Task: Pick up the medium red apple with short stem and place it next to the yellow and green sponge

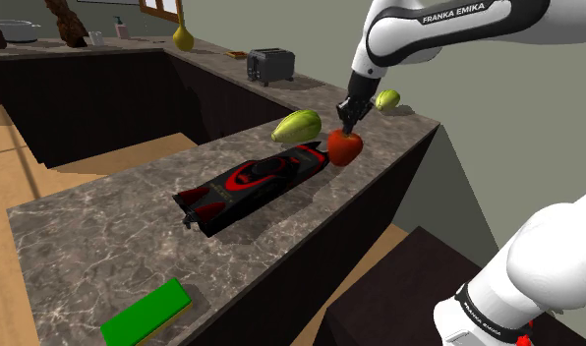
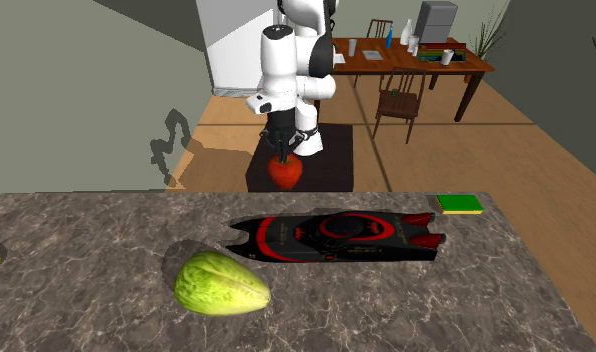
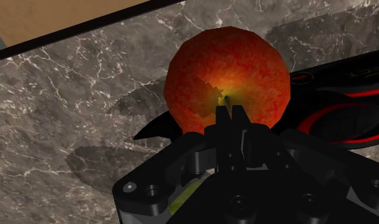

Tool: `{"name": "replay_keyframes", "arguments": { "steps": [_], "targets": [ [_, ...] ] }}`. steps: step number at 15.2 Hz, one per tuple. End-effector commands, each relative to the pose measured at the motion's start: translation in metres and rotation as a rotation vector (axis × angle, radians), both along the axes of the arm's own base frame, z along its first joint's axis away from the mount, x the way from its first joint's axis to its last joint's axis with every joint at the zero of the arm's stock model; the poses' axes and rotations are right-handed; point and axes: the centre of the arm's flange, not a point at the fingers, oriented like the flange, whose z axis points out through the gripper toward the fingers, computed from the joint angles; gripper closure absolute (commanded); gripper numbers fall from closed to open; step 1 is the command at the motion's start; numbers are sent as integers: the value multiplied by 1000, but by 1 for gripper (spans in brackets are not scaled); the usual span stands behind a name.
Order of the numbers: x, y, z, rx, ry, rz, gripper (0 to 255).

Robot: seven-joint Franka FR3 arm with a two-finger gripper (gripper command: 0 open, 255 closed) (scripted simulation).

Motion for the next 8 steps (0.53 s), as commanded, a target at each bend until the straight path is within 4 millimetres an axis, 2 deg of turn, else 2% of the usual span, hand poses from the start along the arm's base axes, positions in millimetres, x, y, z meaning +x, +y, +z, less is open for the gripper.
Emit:
{"name": "replay_keyframes", "arguments": {
  "steps": [1, 8],
  "targets": [
    [0, 0, 10, 0, 0, 0, 255],
    [0, 0, 47, 0, 0, 0, 255]
  ]
}}
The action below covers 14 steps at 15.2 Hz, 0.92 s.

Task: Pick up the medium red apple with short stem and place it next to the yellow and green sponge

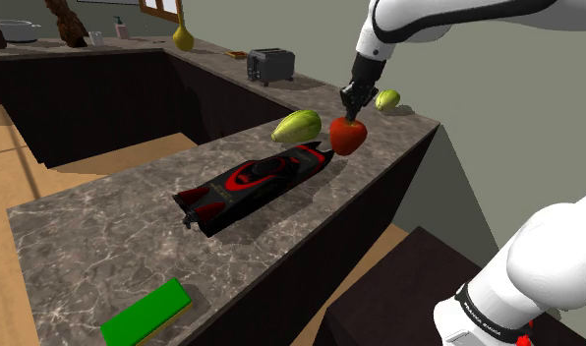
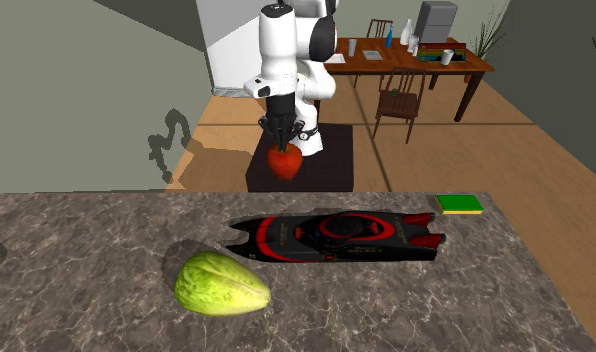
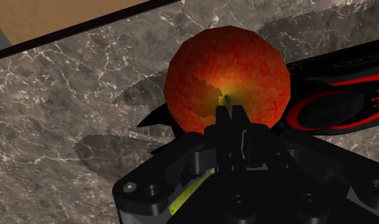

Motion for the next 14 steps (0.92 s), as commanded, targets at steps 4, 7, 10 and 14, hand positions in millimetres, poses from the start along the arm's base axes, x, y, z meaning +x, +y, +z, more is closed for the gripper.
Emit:
{"name": "replay_keyframes", "arguments": {
  "steps": [4, 7, 10, 14],
  "targets": [
    [0, 0, 26, 0, 0, 0, 255],
    [0, 0, 41, 0, 0, 0, 255],
    [0, 39, 41, 0, 0, 0, 255],
    [-1, 92, 42, 0, 0, 0, 255]
  ]
}}
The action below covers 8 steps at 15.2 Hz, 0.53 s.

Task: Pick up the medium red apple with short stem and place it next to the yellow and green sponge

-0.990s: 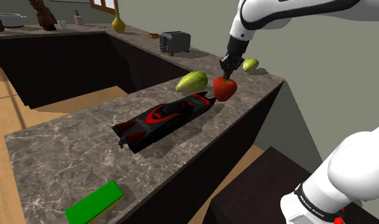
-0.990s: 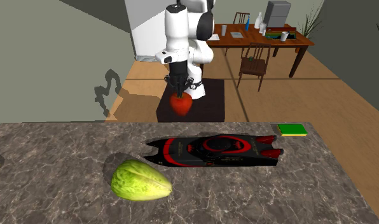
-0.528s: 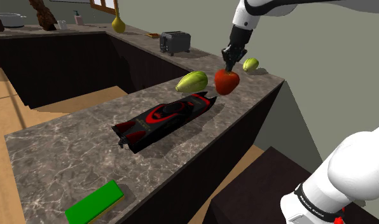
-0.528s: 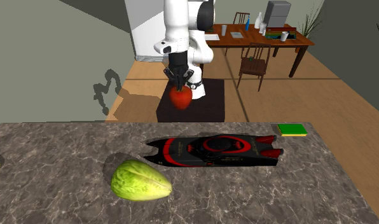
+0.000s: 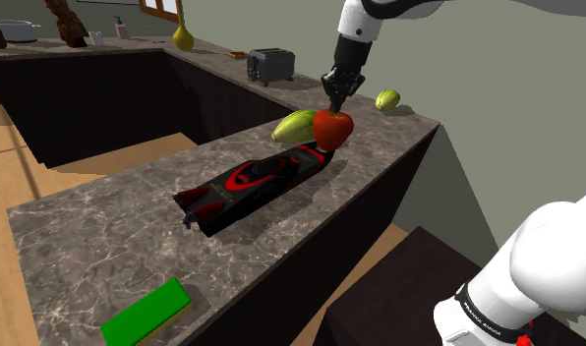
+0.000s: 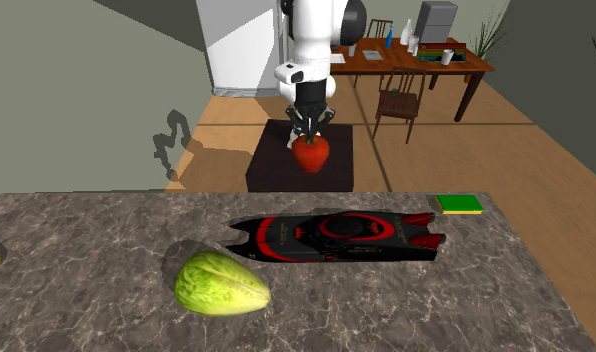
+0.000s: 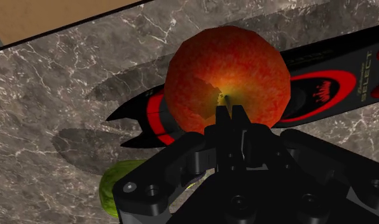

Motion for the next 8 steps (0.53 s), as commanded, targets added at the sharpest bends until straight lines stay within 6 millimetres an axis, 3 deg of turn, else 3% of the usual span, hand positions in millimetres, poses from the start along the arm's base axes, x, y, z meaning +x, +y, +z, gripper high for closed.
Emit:
{"name": "replay_keyframes", "arguments": {
  "steps": [1, 8],
  "targets": [
    [-2, 27, 2, 0, 0, -1, 255],
    [-3, 120, 2, 0, 0, -1, 255]
  ]
}}
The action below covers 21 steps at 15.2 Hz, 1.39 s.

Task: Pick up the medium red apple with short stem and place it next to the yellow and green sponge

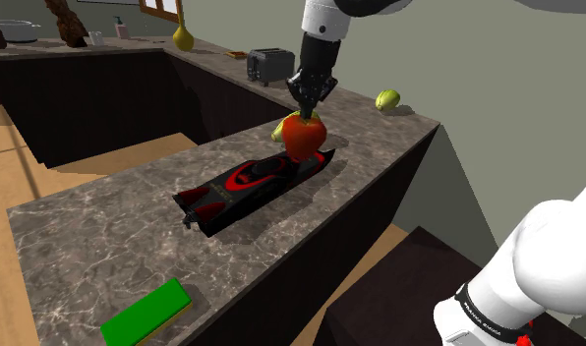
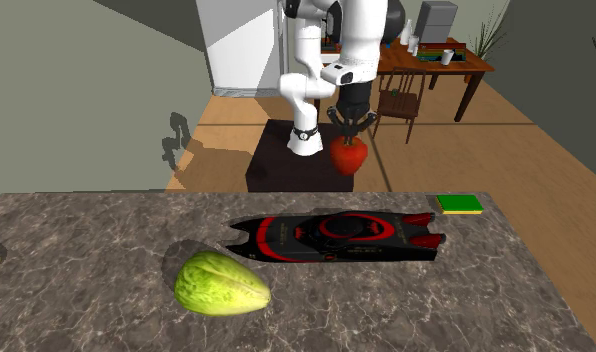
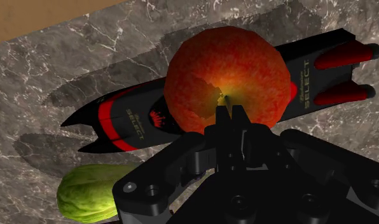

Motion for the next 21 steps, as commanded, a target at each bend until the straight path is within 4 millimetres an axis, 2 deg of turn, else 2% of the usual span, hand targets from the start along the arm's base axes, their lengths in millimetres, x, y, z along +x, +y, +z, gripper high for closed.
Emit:
{"name": "replay_keyframes", "arguments": {
  "steps": [1, 21],
  "targets": [
    [-1, 25, -1, 0, 0, -1, 255],
    [-3, 289, 0, 0, 0, -1, 255]
  ]
}}
